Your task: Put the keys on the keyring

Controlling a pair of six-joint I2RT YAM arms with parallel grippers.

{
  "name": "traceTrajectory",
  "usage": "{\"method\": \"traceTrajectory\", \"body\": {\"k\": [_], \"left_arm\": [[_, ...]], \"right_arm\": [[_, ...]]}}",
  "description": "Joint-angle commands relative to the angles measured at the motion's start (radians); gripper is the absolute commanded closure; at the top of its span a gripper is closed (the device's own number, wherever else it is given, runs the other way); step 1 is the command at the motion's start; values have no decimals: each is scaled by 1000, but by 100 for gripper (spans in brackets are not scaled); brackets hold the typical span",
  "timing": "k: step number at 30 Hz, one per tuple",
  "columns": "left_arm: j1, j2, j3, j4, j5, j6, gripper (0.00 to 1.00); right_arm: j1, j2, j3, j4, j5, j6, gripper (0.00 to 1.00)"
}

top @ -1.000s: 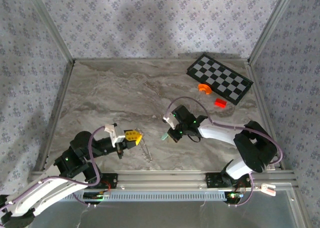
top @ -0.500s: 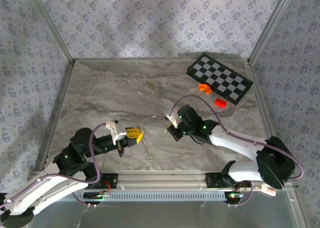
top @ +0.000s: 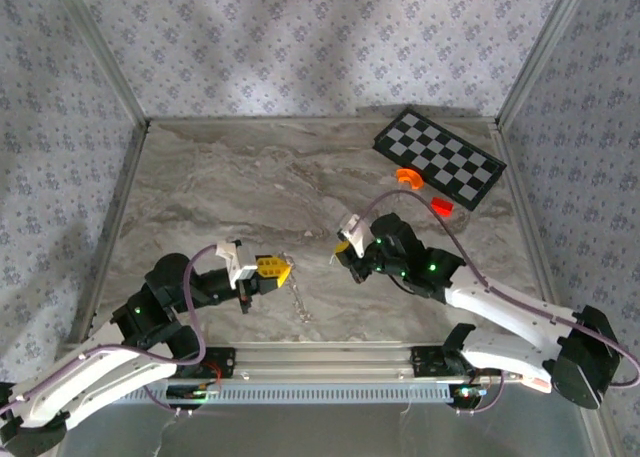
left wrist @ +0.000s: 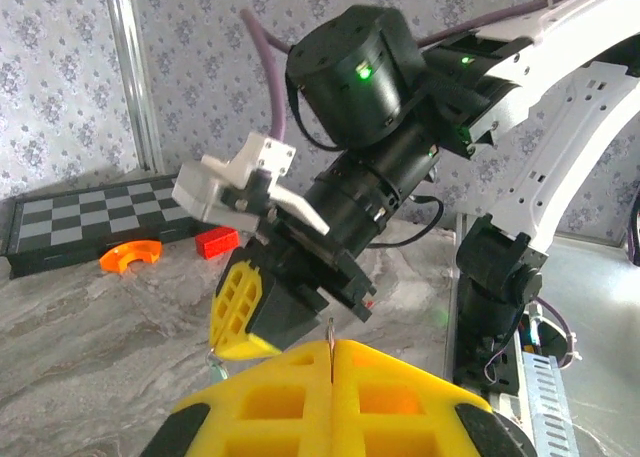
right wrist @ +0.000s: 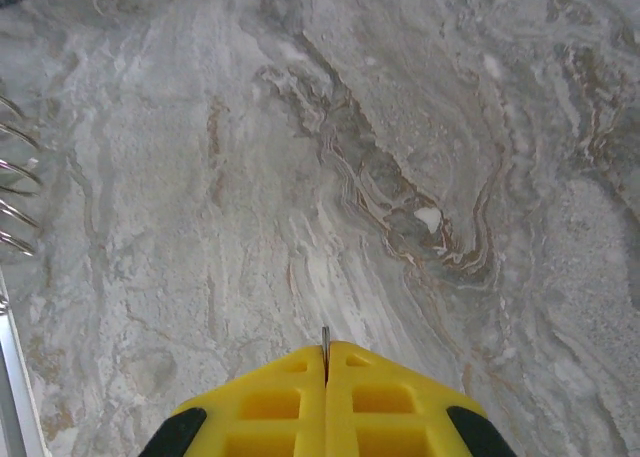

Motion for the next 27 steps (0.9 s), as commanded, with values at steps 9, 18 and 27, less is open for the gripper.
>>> {"method": "traceTrajectory", "body": {"k": [9,18,27], "left_arm": [[5,15,15,60,29,3,100],[6,26,32,29,16,48,100],[6,58,57,34,4,79,100]], "right_arm": [[12,-85,-21,-22,-8,5,100],[16,-134,11,-1,-127,-46,100],[-30,-139,37,2,-306,-112,100]]}}
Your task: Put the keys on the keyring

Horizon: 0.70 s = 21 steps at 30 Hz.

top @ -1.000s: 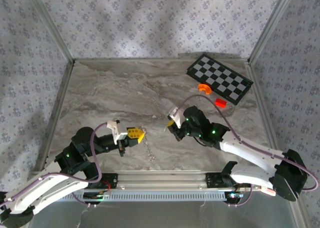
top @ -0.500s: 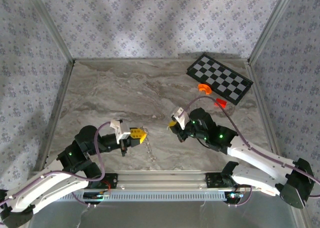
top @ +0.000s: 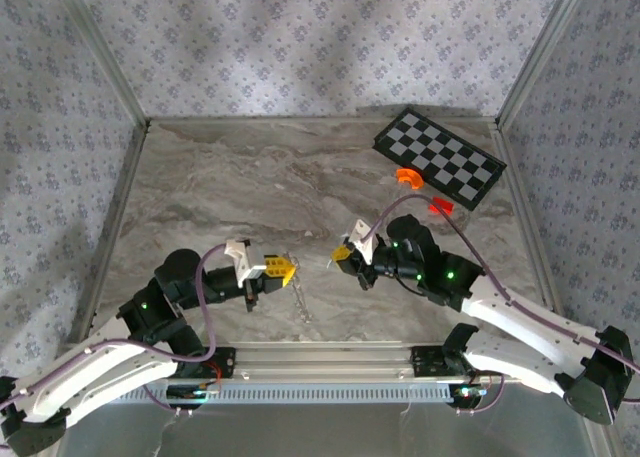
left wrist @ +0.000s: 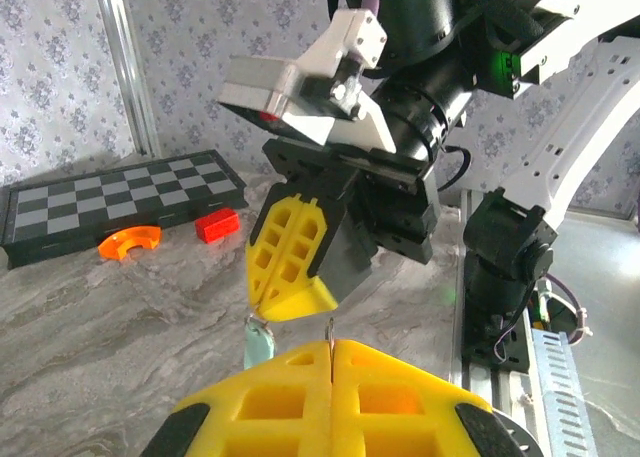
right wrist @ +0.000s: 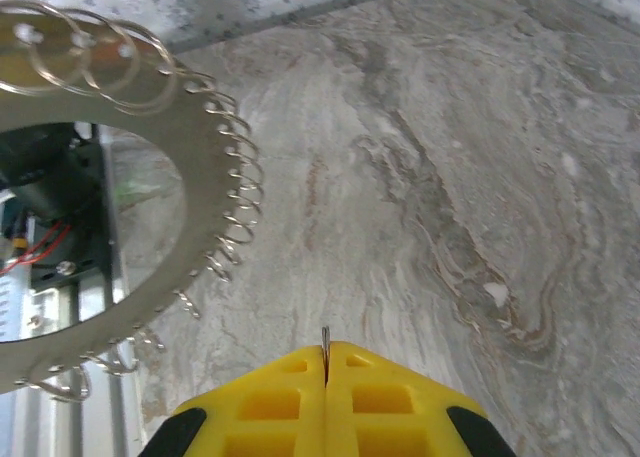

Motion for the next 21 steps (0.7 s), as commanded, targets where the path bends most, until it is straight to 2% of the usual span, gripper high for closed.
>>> {"method": "traceTrajectory", "body": {"k": [1,6,21], "left_arm": [[6,7,54,34,-2,35,100],[6,8,51,42,8,51,100],[6,-17,73,40,149,102,100]], "right_arm": [[-38,-23,29,27,-137,-28,100],[-118,-57,-1,125,-288,36,100],[-105,-113,-47,258,-461,94,100]]}}
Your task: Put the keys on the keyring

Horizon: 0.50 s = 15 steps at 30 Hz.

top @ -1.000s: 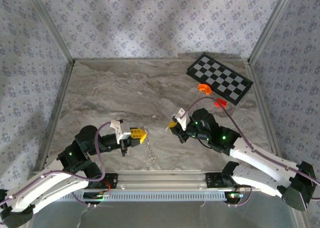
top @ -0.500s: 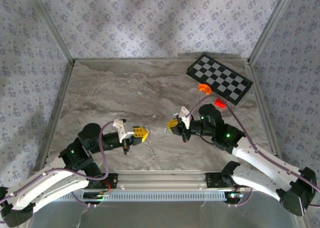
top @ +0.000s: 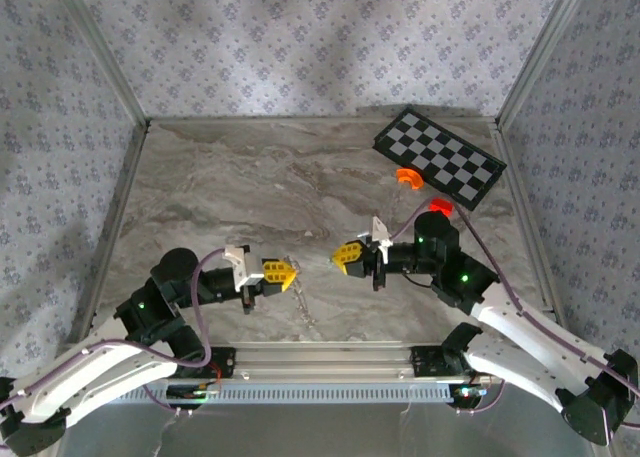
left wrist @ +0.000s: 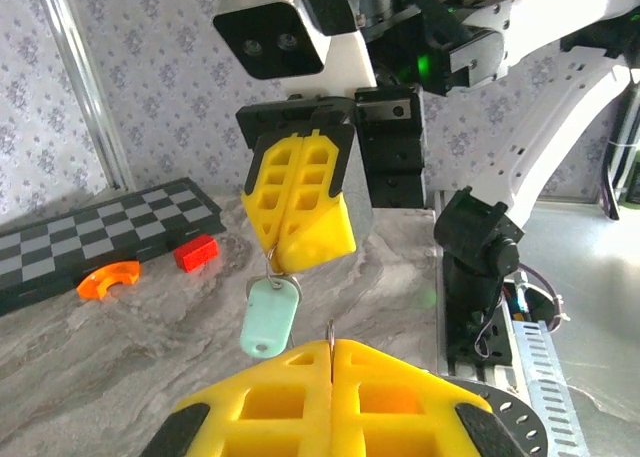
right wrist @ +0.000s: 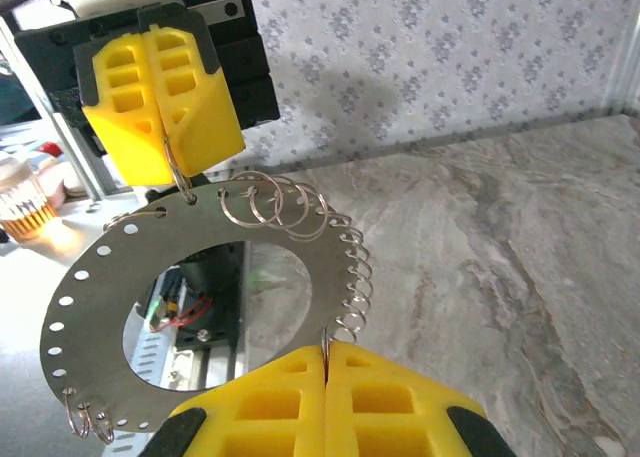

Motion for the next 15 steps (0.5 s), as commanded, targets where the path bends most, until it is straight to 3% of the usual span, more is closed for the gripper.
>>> {"method": "traceTrajectory", "body": {"k": [1,15], "left_arm": [[6,-9,52,38,68,32,100],[6,30,44,110,106,41,100]], "right_arm": [[11,-18,0,56,-65,33,100],[123,-23,11,80,51,110,100]]}}
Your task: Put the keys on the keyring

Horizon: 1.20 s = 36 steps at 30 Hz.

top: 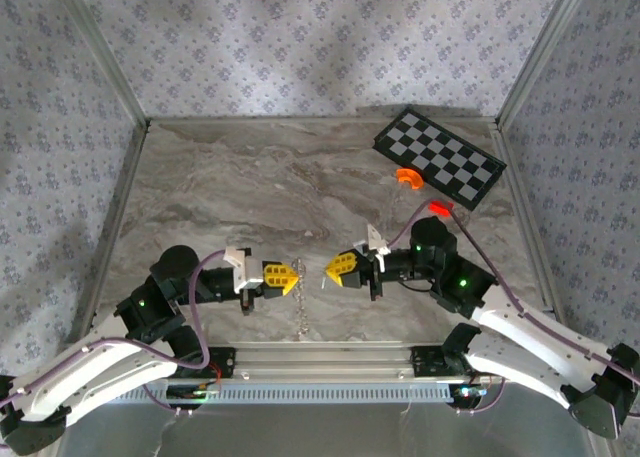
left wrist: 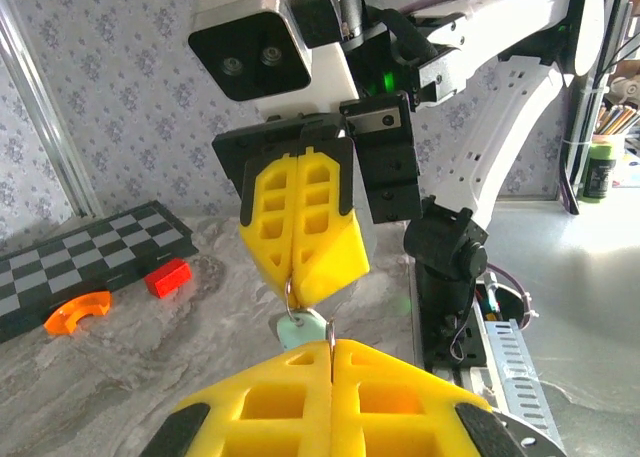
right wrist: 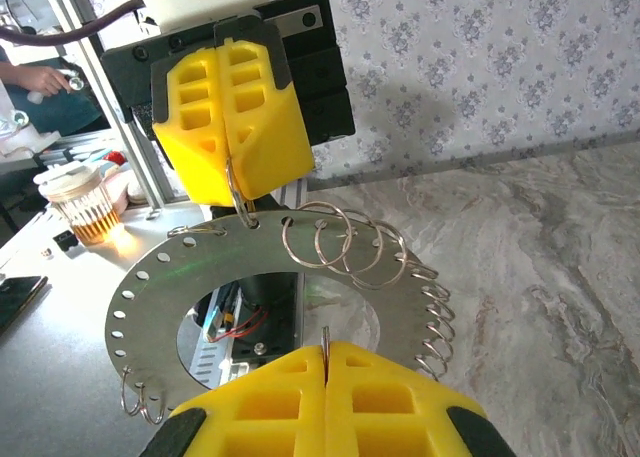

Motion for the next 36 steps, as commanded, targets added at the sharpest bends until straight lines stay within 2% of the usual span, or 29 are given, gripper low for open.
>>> {"method": "traceTrajectory", "body": {"k": [1,7,36], "left_arm": [[6,8,22,96,30,17,100],[6,20,12,131,33,13,100],[6,44,5,170,58,-3,100]], "right_arm": [[33,-16,11,47,67,51,100],[78,-40,-18,93,154,77,100],[126,-28,-20,145,115,77,100]]}}
